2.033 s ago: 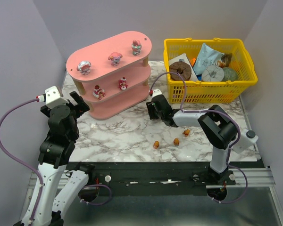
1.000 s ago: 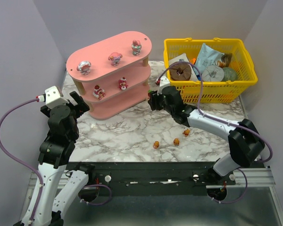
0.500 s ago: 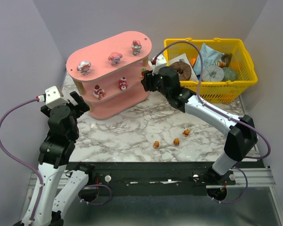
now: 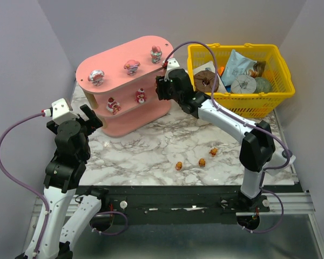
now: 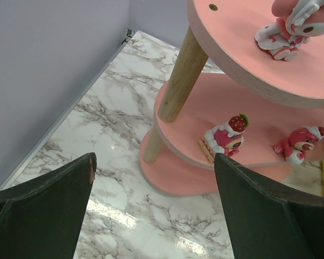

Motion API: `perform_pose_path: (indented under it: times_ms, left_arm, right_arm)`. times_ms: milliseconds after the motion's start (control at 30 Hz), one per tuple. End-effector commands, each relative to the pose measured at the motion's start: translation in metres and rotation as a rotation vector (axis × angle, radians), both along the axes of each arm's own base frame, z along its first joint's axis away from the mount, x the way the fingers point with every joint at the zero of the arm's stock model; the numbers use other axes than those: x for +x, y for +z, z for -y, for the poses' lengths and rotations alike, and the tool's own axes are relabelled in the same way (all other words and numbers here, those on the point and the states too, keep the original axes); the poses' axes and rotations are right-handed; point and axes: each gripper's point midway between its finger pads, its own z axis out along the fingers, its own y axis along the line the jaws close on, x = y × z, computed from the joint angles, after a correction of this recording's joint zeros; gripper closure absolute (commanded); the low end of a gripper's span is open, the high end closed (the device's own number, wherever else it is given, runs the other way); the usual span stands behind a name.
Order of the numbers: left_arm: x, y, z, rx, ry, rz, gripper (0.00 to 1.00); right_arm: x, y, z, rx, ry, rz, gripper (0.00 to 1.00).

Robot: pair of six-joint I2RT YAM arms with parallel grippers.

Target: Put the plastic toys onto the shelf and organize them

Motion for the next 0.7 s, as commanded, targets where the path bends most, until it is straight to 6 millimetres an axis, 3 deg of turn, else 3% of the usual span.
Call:
perform_pose_path:
  times_ms: [0, 367, 400, 667]
  left_arm:
    - [0.002, 0.003, -0.001, 0.000, 0.007, 0.010, 0.01]
    - [0.002, 0.001, -0.002, 0.003, 0.013, 0.003, 0.01]
    - [0.002, 0.001, -0.002, 0.002, 0.012, 0.003, 0.01]
    - [0.002, 0.001, -0.002, 0.002, 0.013, 0.002, 0.01]
  right_arm:
    - [0.007, 0.003, 0.003, -0.007, -0.038, -0.005, 0.76]
    - [0.018, -0.014, 0.006, -0.050, -0.097, -0.032, 0.71]
    - [0.019, -0.023, 0.005, -0.066, -0.097, -0.049, 0.70]
    - [0.017, -0.027, 0.001, -0.061, -0.080, -0.062, 0.56]
